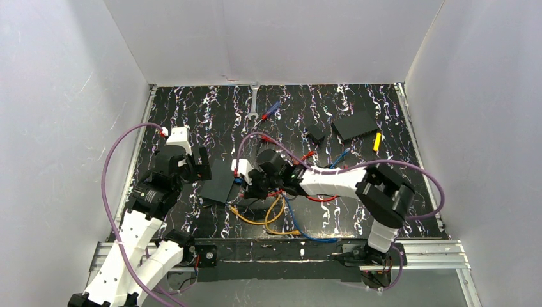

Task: Insert the plug into the switch port
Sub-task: Insert the connector into the switch port.

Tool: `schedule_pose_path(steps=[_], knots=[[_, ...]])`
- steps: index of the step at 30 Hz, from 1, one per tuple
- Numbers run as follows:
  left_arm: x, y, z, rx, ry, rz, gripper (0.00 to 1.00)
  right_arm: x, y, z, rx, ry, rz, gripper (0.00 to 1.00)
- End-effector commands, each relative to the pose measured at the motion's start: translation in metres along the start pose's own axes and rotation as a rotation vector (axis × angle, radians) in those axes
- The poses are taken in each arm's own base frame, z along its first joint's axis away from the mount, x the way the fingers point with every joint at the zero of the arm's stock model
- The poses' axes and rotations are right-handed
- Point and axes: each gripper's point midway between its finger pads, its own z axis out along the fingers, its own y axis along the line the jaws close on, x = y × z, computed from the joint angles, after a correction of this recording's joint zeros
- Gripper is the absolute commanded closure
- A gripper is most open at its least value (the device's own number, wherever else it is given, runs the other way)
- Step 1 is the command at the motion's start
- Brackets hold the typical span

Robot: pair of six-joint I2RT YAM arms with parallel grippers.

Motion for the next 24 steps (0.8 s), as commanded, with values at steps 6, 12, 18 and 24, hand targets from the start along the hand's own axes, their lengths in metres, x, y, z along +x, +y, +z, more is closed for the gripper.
schedule_pose_path(steps=[6,12,18,24], knots=[[0.004,0.002,0.007,-0.019,0.023,0.012,0.02,0.016,0.002,0.033,0.014,0.031,-0.091,0.95],[0.008,0.004,0.014,-0.037,0.054,0.01,0.02,0.034,-0.004,0.041,0.05,0.057,-0.121,0.89],[0.015,0.004,0.026,-0.045,0.113,-0.013,0.02,0.041,-0.01,0.045,0.073,0.056,-0.164,0.9],[0.021,0.008,0.047,-0.078,0.207,-0.056,0.02,0.031,-0.018,0.047,0.088,0.01,-0.197,0.99]])
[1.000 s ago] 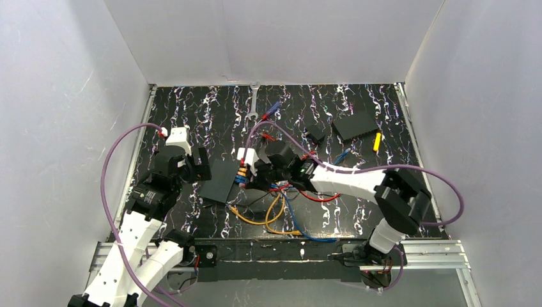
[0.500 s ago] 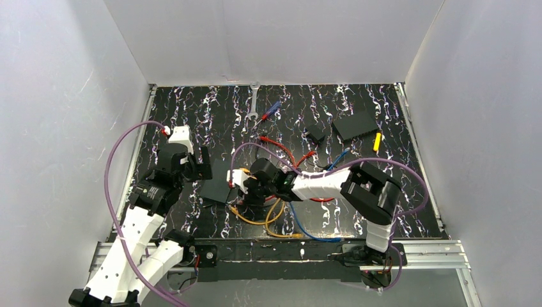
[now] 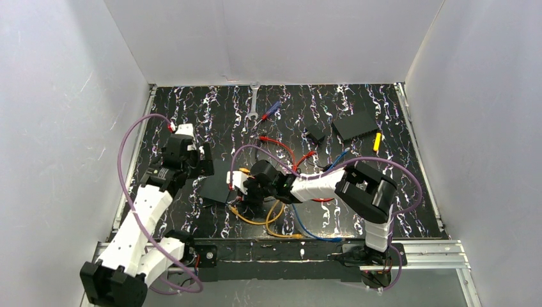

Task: Insert the plug into the switch port
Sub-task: Insert the connector into the switch port.

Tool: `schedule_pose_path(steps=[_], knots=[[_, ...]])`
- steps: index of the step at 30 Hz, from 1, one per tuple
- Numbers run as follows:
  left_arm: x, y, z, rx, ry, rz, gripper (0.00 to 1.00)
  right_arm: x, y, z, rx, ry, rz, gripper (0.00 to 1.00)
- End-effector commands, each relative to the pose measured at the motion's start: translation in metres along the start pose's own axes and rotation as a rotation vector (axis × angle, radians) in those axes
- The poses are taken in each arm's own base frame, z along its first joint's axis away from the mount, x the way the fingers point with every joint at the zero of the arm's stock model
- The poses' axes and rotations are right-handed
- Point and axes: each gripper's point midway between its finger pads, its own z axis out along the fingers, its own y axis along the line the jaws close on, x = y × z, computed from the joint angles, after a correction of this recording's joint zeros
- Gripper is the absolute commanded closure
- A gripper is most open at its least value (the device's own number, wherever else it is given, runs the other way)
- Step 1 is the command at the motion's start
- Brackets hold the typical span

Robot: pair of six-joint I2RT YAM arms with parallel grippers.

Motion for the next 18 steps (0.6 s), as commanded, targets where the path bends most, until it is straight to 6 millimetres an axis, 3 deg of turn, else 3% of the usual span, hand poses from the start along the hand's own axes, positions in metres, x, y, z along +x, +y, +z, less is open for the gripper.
schedule_pose_path(steps=[1,12,18], knots=[[-0.002,0.001,0.016,-0.012,0.067,-0.055,0.02,-0.01,-0.014,0.006,0.033,-0.058,-0.058,0.99],[-0.014,-0.011,0.058,0.017,0.268,-0.081,0.02,-0.039,-0.051,0.003,0.036,-0.178,-0.035,0.99],[-0.007,-0.003,0.08,0.0,0.313,-0.06,0.02,-0.042,-0.052,0.005,0.03,-0.197,-0.018,0.99]])
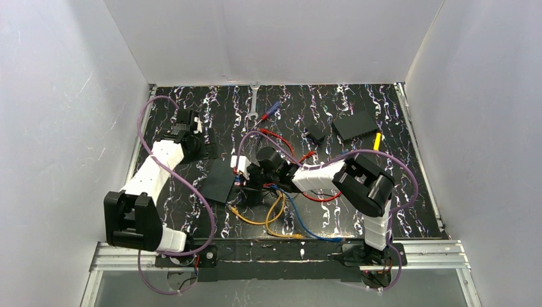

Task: Insert the plug into the switch port
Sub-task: Insert the connector into the switch port.

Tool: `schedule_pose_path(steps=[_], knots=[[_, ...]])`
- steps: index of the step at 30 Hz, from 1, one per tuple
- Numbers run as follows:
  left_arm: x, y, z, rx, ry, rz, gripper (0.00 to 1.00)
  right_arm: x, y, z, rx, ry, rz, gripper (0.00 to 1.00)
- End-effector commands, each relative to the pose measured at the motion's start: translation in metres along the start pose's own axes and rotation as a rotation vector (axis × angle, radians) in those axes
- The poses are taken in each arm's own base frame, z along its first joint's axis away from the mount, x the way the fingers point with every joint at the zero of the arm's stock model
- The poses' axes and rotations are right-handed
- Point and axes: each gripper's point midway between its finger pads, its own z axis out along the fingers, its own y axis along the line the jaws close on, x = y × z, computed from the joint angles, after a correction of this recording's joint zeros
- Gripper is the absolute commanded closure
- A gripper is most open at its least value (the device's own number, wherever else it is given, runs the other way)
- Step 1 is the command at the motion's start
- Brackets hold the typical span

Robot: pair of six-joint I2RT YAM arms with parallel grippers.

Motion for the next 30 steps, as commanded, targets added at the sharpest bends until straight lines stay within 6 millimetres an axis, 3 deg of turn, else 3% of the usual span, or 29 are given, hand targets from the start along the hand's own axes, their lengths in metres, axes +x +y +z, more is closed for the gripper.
schedule_pose_path(steps=[1,14,24,30], knots=[[0.0,0.002,0.008,0.03,0.029,0.005,0.02,-0.027,-0.004,0.007,-0.006,-0.086,-0.02,0.99],[0.027,-0.018,0.046,0.192,0.216,-0.059,0.03,-0.023,-0.004,0.017,-0.017,-0.067,0.045,0.99],[0.045,-0.026,0.057,0.227,0.345,-0.09,0.05,-0.015,-0.002,0.019,-0.026,-0.028,0.044,0.99],[0.053,-0.029,0.061,0.24,0.4,-0.104,0.06,-0.015,0.0,0.006,-0.018,0.003,0.027,0.99]])
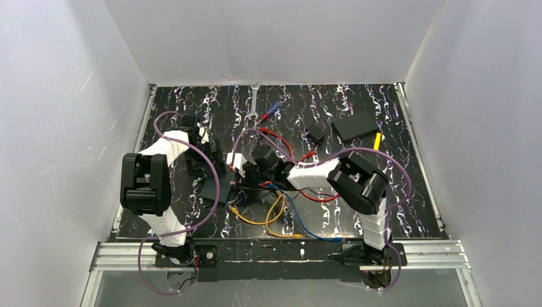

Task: Insert the plug into the switch port
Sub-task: Insert the connector into the switch port.

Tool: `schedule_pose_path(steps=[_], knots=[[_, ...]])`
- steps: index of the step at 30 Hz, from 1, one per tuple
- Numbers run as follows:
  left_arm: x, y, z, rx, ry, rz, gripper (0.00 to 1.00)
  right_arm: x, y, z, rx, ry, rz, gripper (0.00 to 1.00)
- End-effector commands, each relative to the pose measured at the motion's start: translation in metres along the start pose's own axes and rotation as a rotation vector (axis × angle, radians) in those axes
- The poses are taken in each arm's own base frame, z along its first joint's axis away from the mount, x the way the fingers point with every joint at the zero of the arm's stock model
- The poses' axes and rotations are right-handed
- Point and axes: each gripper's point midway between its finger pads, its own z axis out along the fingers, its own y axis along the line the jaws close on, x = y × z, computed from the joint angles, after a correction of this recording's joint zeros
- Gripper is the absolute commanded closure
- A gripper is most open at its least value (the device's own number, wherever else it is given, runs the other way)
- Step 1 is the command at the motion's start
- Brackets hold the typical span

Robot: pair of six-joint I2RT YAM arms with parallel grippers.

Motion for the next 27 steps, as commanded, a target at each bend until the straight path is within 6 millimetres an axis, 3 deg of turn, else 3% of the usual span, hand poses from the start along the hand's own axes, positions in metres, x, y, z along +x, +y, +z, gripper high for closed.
schedule_pose_path(steps=[1,9,27], knots=[[0.003,-0.007,-0.003,0.037,0.046,-0.02,0.06,-0.007,0.003,-0.011,0.003,0.023,-0.021,0.99],[0.007,-0.008,0.001,0.045,0.08,-0.028,0.07,0.0,0.008,-0.017,-0.004,0.048,-0.025,0.99],[0.013,-0.009,0.006,0.051,0.13,-0.042,0.09,-0.001,-0.004,0.001,0.122,0.034,0.028,0.99]])
